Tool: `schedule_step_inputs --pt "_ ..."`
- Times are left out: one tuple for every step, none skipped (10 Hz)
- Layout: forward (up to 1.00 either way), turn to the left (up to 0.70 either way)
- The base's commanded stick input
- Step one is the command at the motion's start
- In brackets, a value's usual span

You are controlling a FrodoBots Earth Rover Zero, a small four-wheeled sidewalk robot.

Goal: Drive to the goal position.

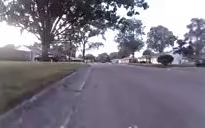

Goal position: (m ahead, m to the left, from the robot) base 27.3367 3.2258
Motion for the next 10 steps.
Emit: schedule_step_inputs --pt "1.0 0.0" --pt "1.0 0.0" --pt "1.0 0.0" --pt "1.0 0.0" --pt "1.0 0.0" --pt "1.0 0.0" --pt "1.0 0.0" --pt "1.0 0.0" --pt "1.0 0.0" --pt "1.0 0.0"
